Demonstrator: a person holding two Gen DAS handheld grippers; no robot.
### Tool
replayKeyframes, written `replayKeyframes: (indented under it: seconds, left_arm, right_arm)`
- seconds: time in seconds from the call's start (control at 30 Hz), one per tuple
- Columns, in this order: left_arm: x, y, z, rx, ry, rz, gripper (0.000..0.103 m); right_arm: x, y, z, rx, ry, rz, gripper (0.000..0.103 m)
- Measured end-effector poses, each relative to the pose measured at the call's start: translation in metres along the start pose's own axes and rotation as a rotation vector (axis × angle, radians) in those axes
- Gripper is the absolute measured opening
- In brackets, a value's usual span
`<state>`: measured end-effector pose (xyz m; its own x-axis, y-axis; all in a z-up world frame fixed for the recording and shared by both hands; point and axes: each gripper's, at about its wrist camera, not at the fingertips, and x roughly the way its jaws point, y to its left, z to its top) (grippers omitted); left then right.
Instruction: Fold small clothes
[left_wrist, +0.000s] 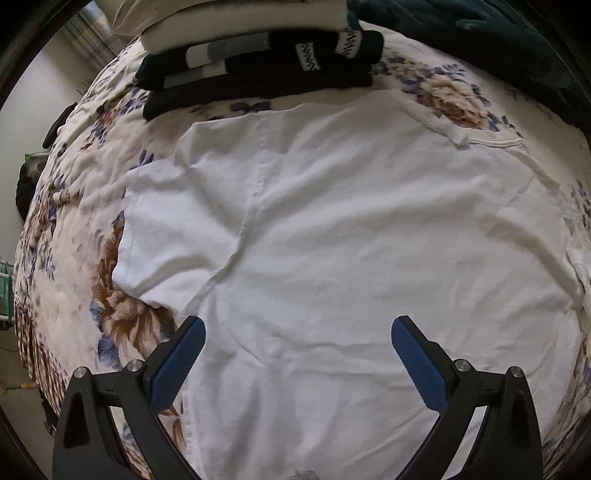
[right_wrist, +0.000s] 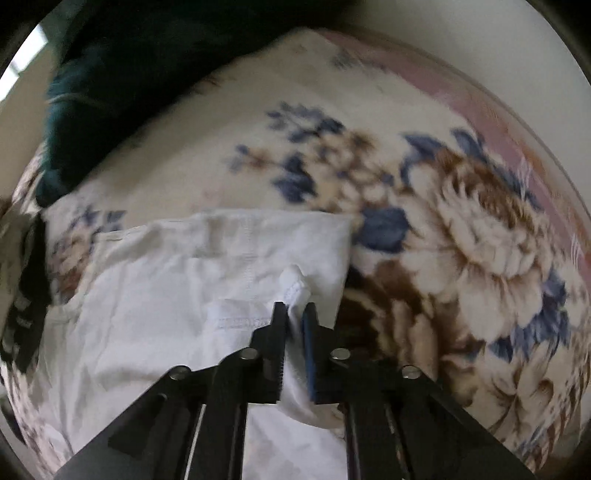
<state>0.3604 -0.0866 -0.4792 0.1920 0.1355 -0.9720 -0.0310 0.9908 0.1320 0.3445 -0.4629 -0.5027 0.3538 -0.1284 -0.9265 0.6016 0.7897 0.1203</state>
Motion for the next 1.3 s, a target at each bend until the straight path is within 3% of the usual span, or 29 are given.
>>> replayKeyframes:
  seconds: [0.1,0.23,0.43,0.63,0.67,0.73,0.9,0.93,1.07,1.13,1.17,1.2,1.3]
  left_arm:
    - [0.000,-0.002,0.000,0.007,-0.001,0.007,0.103]
    - [0.003,0.002,-0.002,-0.003,0.010,0.025,0.103]
    - [0.008,0.018,-0.006,-0.033,0.024,0.055,0.103]
    - [0.013,0.026,-0.007,-0.046,0.035,0.069,0.103]
    - [0.013,0.026,-0.007,-0.048,0.035,0.068,0.103]
    - [0.012,0.026,-0.007,-0.045,0.035,0.066,0.103]
    - [0.003,0.024,-0.005,-0.036,-0.001,0.061,0.103]
    - [0.003,0.021,-0.004,-0.036,-0.004,0.057,0.103]
    - [0.004,0.001,-0.001,-0.018,-0.003,0.035,0.103]
    - [0.004,-0.012,0.001,0.009,-0.011,0.031,0.103]
    - [0.003,-0.021,0.002,0.025,-0.019,0.028,0.103]
    - [0.004,-0.027,0.002,0.037,-0.020,0.026,0.103]
    - [0.006,-0.053,0.004,0.079,-0.016,0.009,0.103]
  right_arm:
    - [-0.027,0.018,-0.020,-0.082,-0.072,0.021,0.005]
    - [-0.059,0.066,-0.061,-0.293,-0.170,0.061,0.005]
    - [-0.060,0.128,-0.119,-0.537,-0.117,0.167,0.005]
    - [-0.064,0.140,-0.131,-0.540,-0.093,0.217,0.005]
    - [-0.066,0.139,-0.127,-0.524,-0.097,0.222,0.005]
    - [-0.070,0.121,-0.103,-0.372,-0.090,0.225,0.005]
    - [-0.068,0.014,-0.032,0.073,-0.183,0.007,0.005]
    - [-0.058,-0.019,-0.019,0.159,-0.163,-0.059,0.005]
    - [-0.019,-0.089,0.001,0.298,0.012,-0.157,0.007]
    - [-0.018,-0.109,0.003,0.341,0.041,-0.134,0.017]
    - [-0.024,-0.113,0.003,0.353,0.023,-0.110,0.027]
    - [-0.030,-0.115,0.004,0.355,0.001,-0.074,0.044]
    - [-0.035,-0.118,0.008,0.367,-0.035,0.033,0.056]
